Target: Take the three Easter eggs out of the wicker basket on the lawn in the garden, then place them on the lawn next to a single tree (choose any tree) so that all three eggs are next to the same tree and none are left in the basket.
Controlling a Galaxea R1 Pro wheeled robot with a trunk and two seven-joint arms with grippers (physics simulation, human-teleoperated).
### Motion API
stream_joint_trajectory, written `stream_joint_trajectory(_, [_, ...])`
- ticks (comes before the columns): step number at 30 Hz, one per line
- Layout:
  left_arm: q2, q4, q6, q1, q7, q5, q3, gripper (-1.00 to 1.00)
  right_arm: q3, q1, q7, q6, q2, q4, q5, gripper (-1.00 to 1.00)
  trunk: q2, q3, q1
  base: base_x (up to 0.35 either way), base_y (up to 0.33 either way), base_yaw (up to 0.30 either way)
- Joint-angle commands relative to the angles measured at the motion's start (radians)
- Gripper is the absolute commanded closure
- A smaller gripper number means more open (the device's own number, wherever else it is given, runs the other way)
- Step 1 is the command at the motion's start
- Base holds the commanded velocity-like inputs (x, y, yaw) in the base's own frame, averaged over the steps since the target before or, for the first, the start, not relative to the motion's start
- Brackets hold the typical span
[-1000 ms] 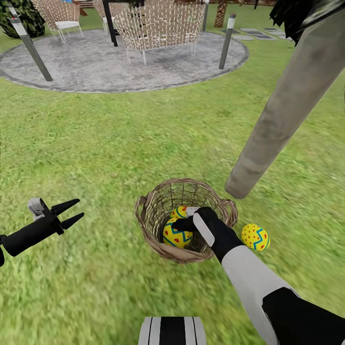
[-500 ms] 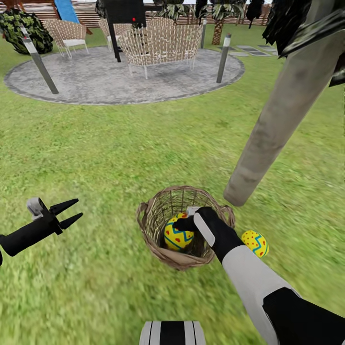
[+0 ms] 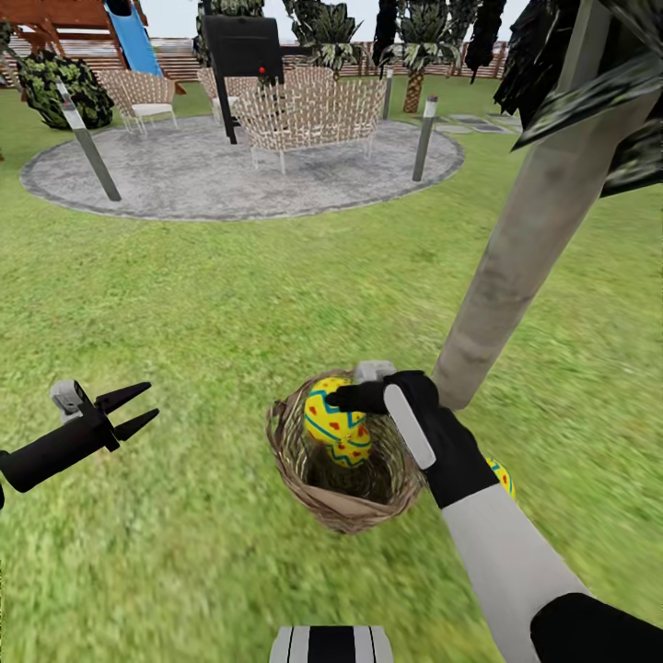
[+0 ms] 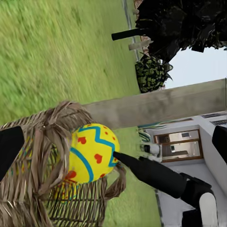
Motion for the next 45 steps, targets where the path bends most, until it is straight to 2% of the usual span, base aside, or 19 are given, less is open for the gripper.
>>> stream_joint_trajectory(1, [0.000, 0.002, 0.004, -0.001, -0.006, -0.006, 0.001, -1.00, 0.000, 0.014, -0.010, 0.005, -0.013, -0.047, -0.010, 1.00, 0.007, 0.002, -0.004, -0.143, 0.000, 0.000])
stream_joint_trajectory(8, [0.000, 0.004, 0.004, -0.001, -0.005, -0.008, 0.001, -1.00, 0.000, 0.048, -0.010, 0.007, -0.035, -0.105, -0.009, 1.00, 0.056, 0.024, -0.031, -0.314, 0.000, 0.000])
stream_joint_trajectory(12, [0.000, 0.004, 0.003, -0.001, -0.004, -0.009, 0.002, -1.00, -0.003, 0.113, -0.009, 0.003, -0.050, -0.230, -0.008, 1.00, 0.084, 0.037, -0.046, -0.324, 0.000, 0.000])
stream_joint_trajectory(13, [0.000, 0.005, 0.003, -0.001, -0.003, -0.010, 0.002, -1.00, -0.015, 0.134, 0.011, -0.003, -0.050, -0.260, -0.008, 1.00, 0.091, 0.040, -0.050, -0.091, 0.000, 0.000])
stream_joint_trajectory(15, [0.000, 0.005, 0.003, -0.001, -0.002, -0.010, 0.003, -1.00, -0.063, 0.147, 0.106, -0.007, -0.049, -0.270, -0.008, 1.00, 0.105, 0.046, -0.058, -0.035, 0.000, 0.000])
stream_joint_trajectory(17, [0.000, 0.005, 0.002, -0.001, -0.002, -0.010, 0.003, -1.00, -0.163, 0.173, 0.307, -0.006, -0.049, -0.273, -0.008, 1.00, 0.119, 0.053, -0.065, -0.007, 0.000, 0.000])
stream_joint_trajectory(18, [0.000, 0.005, 0.001, -0.001, -0.002, -0.010, 0.003, -1.00, -0.241, 0.183, 0.431, -0.005, -0.049, -0.272, -0.007, 1.00, 0.126, 0.056, -0.069, -0.002, 0.000, 0.000])
stream_joint_trajectory(19, [0.000, 0.005, 0.001, -0.001, -0.002, -0.010, 0.003, -1.00, -0.303, 0.193, 0.520, -0.004, -0.049, -0.271, -0.007, 1.00, 0.133, 0.059, -0.073, -0.001, 0.000, 0.000])
stream_joint_trajectory(21, [0.000, 0.005, 0.001, -0.001, -0.002, -0.010, 0.003, -1.00, -0.478, 0.216, 0.730, -0.002, -0.051, -0.266, -0.006, 1.00, 0.147, 0.065, -0.081, 0.000, 0.000, 0.000])
stream_joint_trajectory(22, [-0.001, 0.005, 0.001, -0.001, -0.002, -0.010, 0.002, -1.00, -0.554, 0.231, 0.787, -0.001, -0.052, -0.265, -0.006, 1.00, 0.154, 0.068, -0.085, 0.000, 0.000, 0.000])
stream_joint_trajectory(23, [-0.001, 0.005, 0.001, -0.001, -0.002, -0.010, 0.002, -1.00, -0.586, 0.238, 0.805, 0.000, -0.052, -0.264, -0.007, 1.00, 0.161, 0.071, -0.088, 0.000, 0.000, 0.000])
stream_joint_trajectory(26, [-0.003, 0.002, 0.000, -0.001, -0.004, -0.008, 0.001, -1.00, -0.608, 0.260, 0.817, 0.002, -0.061, -0.265, -0.007, 1.00, 0.168, 0.075, -0.092, 0.000, 0.000, 0.000])
stream_joint_trajectory(32, [-0.012, 0.002, -0.003, -0.001, -0.005, -0.008, -0.002, -1.00, -0.612, 0.284, 0.818, 0.003, -0.086, -0.265, -0.008, 1.00, 0.168, 0.078, -0.092, 0.000, 0.000, -0.122])
stream_joint_trajectory(34, [-0.012, 0.001, -0.003, -0.001, -0.005, -0.008, -0.002, -1.00, -0.618, 0.284, 0.851, 0.003, -0.099, -0.264, -0.009, 1.00, 0.168, 0.080, -0.092, 0.000, -0.003, -0.231])
stream_joint_trajectory(36, [-0.012, 0.001, -0.003, -0.001, -0.005, -0.006, -0.002, -1.00, -0.669, 0.284, 0.887, 0.004, -0.102, -0.263, -0.010, 1.00, 0.168, 0.083, -0.092, -0.125, -0.121, -0.233])
stream_joint_trajectory(37, [-0.011, 0.000, -0.003, -0.001, -0.005, -0.006, -0.002, -1.00, -0.707, 0.285, 0.894, 0.004, -0.102, -0.263, -0.010, 1.00, 0.168, 0.084, -0.092, -0.224, -0.205, -0.234])
stream_joint_trajectory(39, [-0.011, -0.002, -0.003, -0.001, -0.005, -0.006, -0.002, -1.00, -0.752, 0.285, 0.898, 0.004, -0.103, -0.263, -0.010, 1.00, 0.168, 0.086, -0.092, -0.246, -0.226, -0.234])
stream_joint_trajectory(45, [-0.011, -0.005, -0.003, -0.001, -0.006, -0.006, -0.002, -1.00, -0.838, 0.286, 0.899, 0.003, -0.104, -0.263, -0.005, 1.00, 0.168, 0.093, -0.092, -0.196, -0.268, -0.234])
